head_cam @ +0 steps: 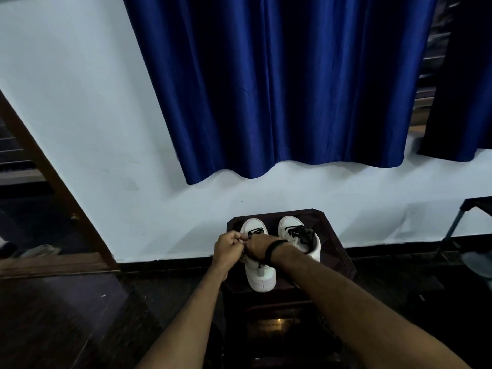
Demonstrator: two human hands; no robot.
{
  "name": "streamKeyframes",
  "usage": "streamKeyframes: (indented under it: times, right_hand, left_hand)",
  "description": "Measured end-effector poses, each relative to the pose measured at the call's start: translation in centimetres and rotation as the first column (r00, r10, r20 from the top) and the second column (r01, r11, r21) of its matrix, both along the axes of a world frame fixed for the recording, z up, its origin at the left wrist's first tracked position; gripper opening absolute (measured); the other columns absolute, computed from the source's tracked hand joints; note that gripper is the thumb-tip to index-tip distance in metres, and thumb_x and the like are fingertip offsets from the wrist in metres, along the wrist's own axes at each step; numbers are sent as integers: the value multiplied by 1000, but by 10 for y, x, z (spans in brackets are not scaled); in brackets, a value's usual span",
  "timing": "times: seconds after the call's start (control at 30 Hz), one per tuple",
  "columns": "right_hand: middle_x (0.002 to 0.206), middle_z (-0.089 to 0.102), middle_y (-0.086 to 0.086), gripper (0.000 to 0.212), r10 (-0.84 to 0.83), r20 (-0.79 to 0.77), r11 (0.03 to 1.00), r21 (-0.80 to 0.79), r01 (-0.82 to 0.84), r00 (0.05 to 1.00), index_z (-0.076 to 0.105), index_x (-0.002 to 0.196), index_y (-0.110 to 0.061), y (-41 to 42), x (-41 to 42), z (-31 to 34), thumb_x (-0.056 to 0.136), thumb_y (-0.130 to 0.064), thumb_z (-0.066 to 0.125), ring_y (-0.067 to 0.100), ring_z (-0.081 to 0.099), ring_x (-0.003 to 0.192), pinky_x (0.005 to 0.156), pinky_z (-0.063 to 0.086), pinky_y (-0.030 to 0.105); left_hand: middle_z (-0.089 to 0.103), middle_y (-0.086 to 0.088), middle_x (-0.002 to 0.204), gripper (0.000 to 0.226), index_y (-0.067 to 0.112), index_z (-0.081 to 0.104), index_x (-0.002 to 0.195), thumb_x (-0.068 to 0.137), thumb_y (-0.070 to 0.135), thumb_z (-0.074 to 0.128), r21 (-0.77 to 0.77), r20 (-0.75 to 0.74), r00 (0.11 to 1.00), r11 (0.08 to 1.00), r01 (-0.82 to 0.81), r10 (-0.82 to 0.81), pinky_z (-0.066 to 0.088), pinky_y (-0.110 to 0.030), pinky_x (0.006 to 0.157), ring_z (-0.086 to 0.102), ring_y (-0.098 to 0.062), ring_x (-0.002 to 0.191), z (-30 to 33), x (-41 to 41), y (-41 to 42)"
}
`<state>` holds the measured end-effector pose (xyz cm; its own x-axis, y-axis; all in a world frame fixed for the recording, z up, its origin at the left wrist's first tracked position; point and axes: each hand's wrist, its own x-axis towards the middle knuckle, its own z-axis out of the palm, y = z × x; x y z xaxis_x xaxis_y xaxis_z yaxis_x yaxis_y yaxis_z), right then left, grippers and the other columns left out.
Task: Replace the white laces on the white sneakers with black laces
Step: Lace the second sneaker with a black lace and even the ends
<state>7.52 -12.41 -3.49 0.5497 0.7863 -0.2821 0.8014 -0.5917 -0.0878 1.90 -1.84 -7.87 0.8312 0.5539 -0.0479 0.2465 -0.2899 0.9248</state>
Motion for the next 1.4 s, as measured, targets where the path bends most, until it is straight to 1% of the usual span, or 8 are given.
streamKeyframes:
  times: [0.37, 0.53, 0.63, 0.73, 0.97, 1.23, 1.33, 1.4]
  right_hand:
    - [114, 63, 23, 32, -143, 107, 972, 204, 119, 984, 67, 109, -3, -23, -8, 5, 95, -24, 46, 36, 61, 109, 85, 48, 37]
    - [91, 69, 18, 34, 55, -4, 989, 141, -54, 998, 72, 88, -7, -30, 3, 8, 66, -27, 56, 31, 62, 91, 74, 49, 34]
    - [91, 72, 5, 33, -202, 64, 814, 565, 132, 977, 73, 91, -20, -54, 13, -4, 72, -29, 49, 28, 59, 92, 76, 50, 35]
    - [102, 68, 3, 29, -502, 190, 685, 683, 254, 844, 68, 101, -19, -89, 21, -24, 79, -37, 63, 31, 58, 98, 78, 47, 38]
    - [85, 70, 8, 22, -438, 202, 691, 699, 184, 876, 73, 93, -14, -124, 20, -47, 72, -12, 67, 32, 65, 93, 70, 54, 33]
    - [98, 68, 10, 18, -459, 112, 784, 517, 343, 881, 69, 89, -15, -122, 18, -26, 86, -22, 52, 34, 64, 90, 67, 48, 34]
    - [112, 64, 14, 31, -382, 83, 872, 361, 330, 920, 68, 100, -15, -120, 23, -19, 90, -32, 45, 35, 64, 98, 76, 51, 35]
    - [106, 66, 12, 33, -361, 125, 837, 480, 262, 924, 69, 94, -15, -125, 19, -24, 90, -38, 45, 33, 63, 96, 74, 50, 35]
  left_hand:
    - [72, -14, 80, 21, 10, 69, 88, 77, -4, 58, -198, -13, 1000, 980, -21, 19, 62, -40, 65, 70, -28, 75, -8, -6, 0]
    - [63, 5, 92, 26, 24, 69, 89, 73, 4, 66, 330, 150, 989, 943, -47, -3, 52, -27, 74, 62, -11, 84, -10, -10, -8]
    - [62, 8, 116, 24, 20, 72, 105, 82, 22, 65, 645, 178, 970, 764, 12, -165, 44, -19, 89, 54, -9, 109, -10, -14, -14]
    - [57, 1, 136, 52, 22, 68, 120, 85, 57, 56, 763, 82, 961, 637, 110, -264, 43, -27, 102, 51, -16, 125, -22, -16, -22]
    - [33, 1, 157, 65, 25, 63, 128, 88, 69, 39, 815, -66, 971, 548, 186, -230, 38, -35, 110, 30, -17, 143, -32, -22, -36]
    - [66, 8, 94, 41, 21, 69, 83, 84, 58, 52, 925, 6, 982, 374, 65, -186, 44, -33, 78, 59, -17, 95, -29, -28, -44]
    - [68, 8, 89, 42, 22, 69, 83, 91, 55, 44, 919, -62, 977, 370, 135, -203, 37, -32, 76, 61, -14, 91, -28, -29, -47]
    - [68, 8, 91, 42, 22, 68, 85, 90, 56, 44, 911, -75, 978, 385, 146, -194, 37, -32, 77, 60, -14, 94, -27, -29, -49]
